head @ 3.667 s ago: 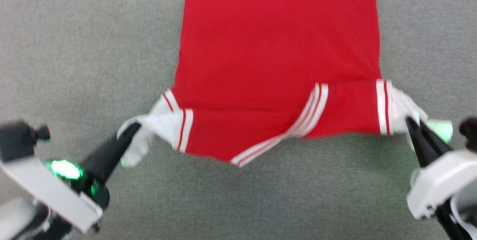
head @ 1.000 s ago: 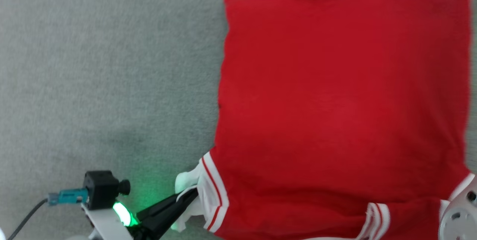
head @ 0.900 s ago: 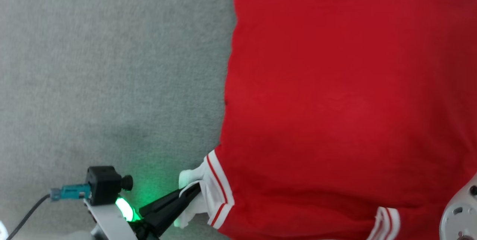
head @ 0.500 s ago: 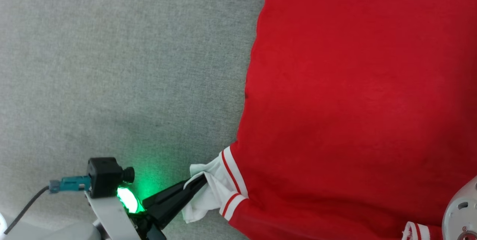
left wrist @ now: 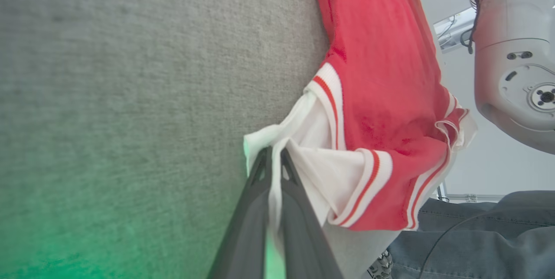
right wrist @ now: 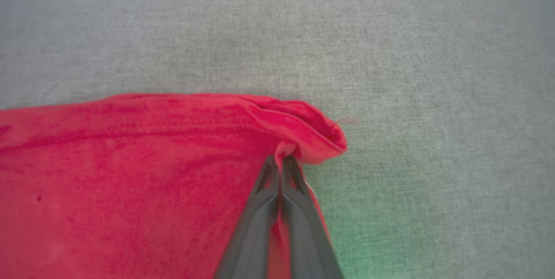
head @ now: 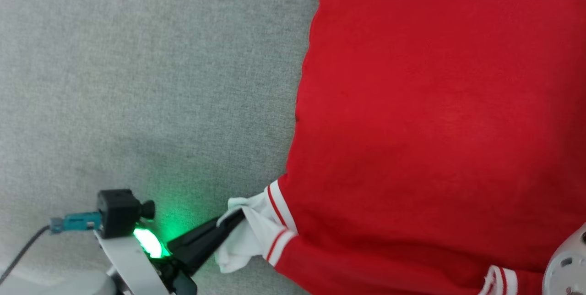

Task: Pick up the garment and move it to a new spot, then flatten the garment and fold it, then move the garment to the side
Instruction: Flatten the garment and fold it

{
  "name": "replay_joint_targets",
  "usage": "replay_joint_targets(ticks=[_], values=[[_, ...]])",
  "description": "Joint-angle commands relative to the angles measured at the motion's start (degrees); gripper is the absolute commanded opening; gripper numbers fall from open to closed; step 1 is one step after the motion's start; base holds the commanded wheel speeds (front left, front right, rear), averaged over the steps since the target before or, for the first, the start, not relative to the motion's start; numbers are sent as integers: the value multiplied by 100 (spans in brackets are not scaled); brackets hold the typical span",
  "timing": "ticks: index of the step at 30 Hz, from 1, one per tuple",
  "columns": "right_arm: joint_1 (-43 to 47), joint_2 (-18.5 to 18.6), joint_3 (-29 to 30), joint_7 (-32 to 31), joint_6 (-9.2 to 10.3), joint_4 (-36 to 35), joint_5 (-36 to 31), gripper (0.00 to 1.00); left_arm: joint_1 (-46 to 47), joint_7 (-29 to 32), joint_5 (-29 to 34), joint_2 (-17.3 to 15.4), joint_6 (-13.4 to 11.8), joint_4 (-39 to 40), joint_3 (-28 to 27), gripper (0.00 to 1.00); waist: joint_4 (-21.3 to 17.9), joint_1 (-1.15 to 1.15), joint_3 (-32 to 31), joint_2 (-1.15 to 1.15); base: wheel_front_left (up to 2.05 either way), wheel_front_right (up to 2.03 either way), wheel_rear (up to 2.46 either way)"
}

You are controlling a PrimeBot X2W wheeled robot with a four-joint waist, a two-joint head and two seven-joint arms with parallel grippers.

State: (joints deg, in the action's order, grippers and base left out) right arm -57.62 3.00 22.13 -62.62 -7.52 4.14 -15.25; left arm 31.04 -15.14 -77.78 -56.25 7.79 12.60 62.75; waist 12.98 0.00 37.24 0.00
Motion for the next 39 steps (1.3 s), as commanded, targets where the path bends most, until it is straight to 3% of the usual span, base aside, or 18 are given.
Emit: replay_joint_targets(ticks=[1, 11, 20, 25, 32, 39], values=[[171, -22, -26, 28, 6, 67, 51, 0, -64, 5, -37, -42, -56, -96, -59, 0, -70, 0, -111, 0, 0, 0, 0], [764, 38, -267, 678, 6, -37, 731, 0, -612, 4, -209, 97, -37, -247, -573, 0, -334, 0, -1203, 0, 0, 0, 0], [2281, 1142, -653, 868, 6, -486, 2391, 0, -1087, 5, -324, 287, -37, -548, -816, 0, -580, 0, -2126, 0, 0, 0, 0], [3424, 1420, -532, 660, 6, -990, 3072, 0, -1337, 5, -351, 427, -36, -817, -1125, 0, -708, 0, -2436, 0, 0, 0, 0], [5134, 1311, -620, 429, 5, -2019, 3826, 0, -1535, 5, -275, 622, -36, -1066, -1511, 0, -947, 0, -2564, 0, 0, 0, 0], [6219, 1149, -1214, 963, 5, -2265, 4170, 0, -1571, 5, -222, 680, -36, -1237, -1744, 0, -1203, 0, -2490, 0, 0, 0, 0]])
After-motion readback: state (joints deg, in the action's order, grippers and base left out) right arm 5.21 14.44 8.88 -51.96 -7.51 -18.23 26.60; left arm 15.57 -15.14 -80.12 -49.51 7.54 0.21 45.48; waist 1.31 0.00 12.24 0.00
